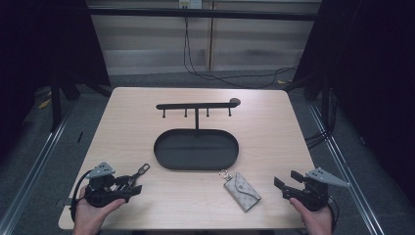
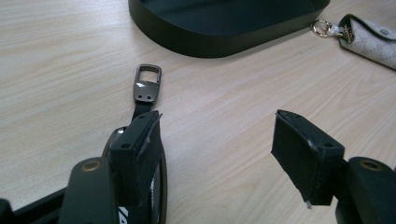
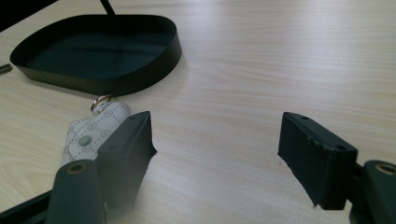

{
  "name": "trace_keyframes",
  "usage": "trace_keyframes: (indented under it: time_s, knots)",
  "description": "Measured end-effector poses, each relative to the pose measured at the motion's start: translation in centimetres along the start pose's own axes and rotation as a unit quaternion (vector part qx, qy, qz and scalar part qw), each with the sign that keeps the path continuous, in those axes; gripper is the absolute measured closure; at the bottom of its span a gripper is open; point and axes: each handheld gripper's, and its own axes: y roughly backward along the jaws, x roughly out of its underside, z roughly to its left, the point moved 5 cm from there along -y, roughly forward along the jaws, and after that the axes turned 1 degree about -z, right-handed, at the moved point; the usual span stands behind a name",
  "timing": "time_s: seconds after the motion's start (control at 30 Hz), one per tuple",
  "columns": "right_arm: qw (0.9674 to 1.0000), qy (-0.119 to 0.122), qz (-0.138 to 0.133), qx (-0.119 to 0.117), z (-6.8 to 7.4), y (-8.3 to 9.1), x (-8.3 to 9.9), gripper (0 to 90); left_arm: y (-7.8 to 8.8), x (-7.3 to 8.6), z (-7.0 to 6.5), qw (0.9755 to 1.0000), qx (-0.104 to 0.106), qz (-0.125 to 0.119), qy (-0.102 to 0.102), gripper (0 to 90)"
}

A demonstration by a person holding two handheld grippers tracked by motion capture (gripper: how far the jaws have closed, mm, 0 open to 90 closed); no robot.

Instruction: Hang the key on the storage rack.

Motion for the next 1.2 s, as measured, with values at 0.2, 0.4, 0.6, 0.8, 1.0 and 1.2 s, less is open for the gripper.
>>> trace_keyframes:
  time_s: [0.2, 0.4, 0.6, 0.8, 1.0, 1.2]
  knots:
    - [0.9998, -0.001, 0.007, -0.017, 0.2, -0.1, 0.0, 26.3, 0.3, -0.2, 0.5, 0.9998, -0.001, 0.003, 0.019, 33.3]
    - [0.9998, -0.004, 0.009, -0.016, -0.1, -0.2, 0.0, 26.3, 0.2, -1.1, 1.0, 0.9996, 0.0, 0.0, 0.028, 33.5]
    - [0.9995, -0.013, 0.019, -0.021, -0.3, -0.4, 0.1, 26.1, 0.0, -1.8, 1.4, 0.9997, -0.007, 0.007, 0.023, 32.9]
    - [0.9994, -0.014, 0.025, -0.021, -0.3, -0.7, 0.1, 26.2, -0.2, -2.5, 1.7, 0.9993, -0.022, 0.026, 0.013, 33.2]
    - [0.9993, -0.012, 0.027, -0.022, -0.3, -0.7, 0.2, 26.1, -0.3, -3.6, 2.2, 0.999, -0.03, 0.033, 0.002, 33.4]
    - [0.9992, -0.015, 0.031, -0.02, -0.4, -1.0, 0.2, 26.1, -0.9, -4.3, 2.2, 0.9985, -0.036, 0.042, 0.001, 33.1]
